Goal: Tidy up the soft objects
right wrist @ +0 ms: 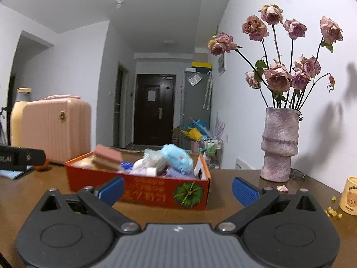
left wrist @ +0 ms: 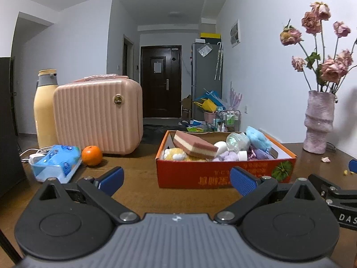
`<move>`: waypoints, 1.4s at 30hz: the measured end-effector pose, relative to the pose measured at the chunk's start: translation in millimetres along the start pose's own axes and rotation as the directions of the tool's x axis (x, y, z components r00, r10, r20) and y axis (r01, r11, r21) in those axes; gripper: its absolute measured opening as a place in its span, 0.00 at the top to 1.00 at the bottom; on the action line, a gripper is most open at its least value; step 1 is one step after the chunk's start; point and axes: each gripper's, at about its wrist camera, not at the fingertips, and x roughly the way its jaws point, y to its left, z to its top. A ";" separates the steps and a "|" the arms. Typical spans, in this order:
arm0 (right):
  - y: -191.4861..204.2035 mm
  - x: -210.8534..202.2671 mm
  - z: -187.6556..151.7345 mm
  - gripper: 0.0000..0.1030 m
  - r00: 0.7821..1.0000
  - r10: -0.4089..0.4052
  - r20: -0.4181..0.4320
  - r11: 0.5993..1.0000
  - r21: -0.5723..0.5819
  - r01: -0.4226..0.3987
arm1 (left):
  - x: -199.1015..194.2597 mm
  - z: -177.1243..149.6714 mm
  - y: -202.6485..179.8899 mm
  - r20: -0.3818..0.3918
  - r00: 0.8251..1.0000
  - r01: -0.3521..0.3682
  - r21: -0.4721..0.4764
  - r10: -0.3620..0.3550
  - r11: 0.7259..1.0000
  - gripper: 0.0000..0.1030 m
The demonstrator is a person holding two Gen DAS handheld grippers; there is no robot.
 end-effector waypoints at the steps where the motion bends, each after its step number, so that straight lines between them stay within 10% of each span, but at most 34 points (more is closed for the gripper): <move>1: 1.2 -9.0 -0.7 0.00 1.000 0.009 -0.005 1.000 -0.002 -0.009 | -7.9 -2.2 1.9 -0.004 1.000 -0.005 -0.002 0.005 1.000 0.00; 19: 10.3 -142.4 -3.4 0.00 0.997 0.044 -0.069 0.997 0.060 -0.040 | -130.1 -40.0 10.9 -0.059 0.995 0.076 -0.010 -0.076 0.997 0.00; 42: 17.7 -191.1 -3.8 0.00 0.997 0.041 -0.061 0.999 0.012 -0.040 | -152.8 -45.5 5.3 -0.081 0.989 0.120 0.002 -0.120 0.993 0.00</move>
